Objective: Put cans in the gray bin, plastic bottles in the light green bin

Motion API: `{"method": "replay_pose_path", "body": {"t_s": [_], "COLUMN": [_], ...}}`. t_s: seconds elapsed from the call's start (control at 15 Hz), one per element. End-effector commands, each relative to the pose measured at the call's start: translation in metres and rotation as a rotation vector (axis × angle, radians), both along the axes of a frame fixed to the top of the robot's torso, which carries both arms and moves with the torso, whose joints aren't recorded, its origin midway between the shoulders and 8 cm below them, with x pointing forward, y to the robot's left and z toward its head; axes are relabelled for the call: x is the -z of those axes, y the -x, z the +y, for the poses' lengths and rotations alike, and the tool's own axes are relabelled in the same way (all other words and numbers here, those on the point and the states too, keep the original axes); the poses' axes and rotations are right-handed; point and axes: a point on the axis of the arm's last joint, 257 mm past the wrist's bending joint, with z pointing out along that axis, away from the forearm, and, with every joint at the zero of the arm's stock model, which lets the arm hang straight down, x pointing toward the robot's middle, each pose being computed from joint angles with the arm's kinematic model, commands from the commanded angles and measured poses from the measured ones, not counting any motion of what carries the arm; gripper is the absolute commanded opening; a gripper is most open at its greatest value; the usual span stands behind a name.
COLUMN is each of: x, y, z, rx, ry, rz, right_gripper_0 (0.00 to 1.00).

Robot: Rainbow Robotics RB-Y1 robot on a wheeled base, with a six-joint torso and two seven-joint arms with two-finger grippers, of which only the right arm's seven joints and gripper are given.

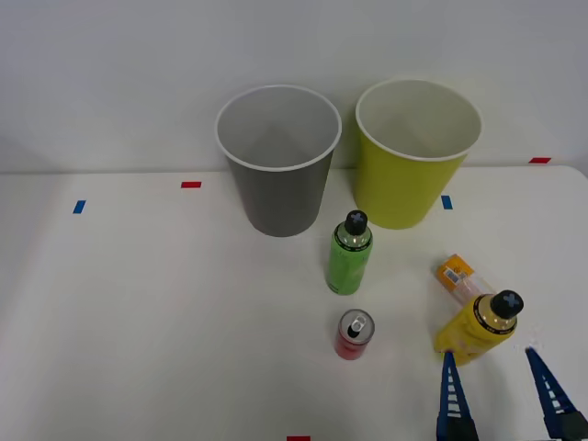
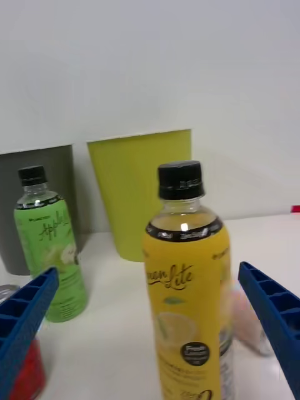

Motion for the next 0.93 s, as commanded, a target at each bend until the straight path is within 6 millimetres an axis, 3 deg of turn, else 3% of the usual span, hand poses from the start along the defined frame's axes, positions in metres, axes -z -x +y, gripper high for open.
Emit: {"method": "replay_pose_path", "body": {"t_s": [0.07,0.27,0.53,0.93], "x": [0.009,0.014,0.017,0.022], "y": [0.009,0.012,0.011,0.012], "z": [-0.023,-0.033,-0.011,-0.01], "rx": [0.104,0.156,0.11,0.115], "ry": [0.005,0.038,0.028,-0.015], "rz": [0.037,0.056,0.064,0.082], "right_gripper_0": [1.0,1.0,1.0,1.0]}}
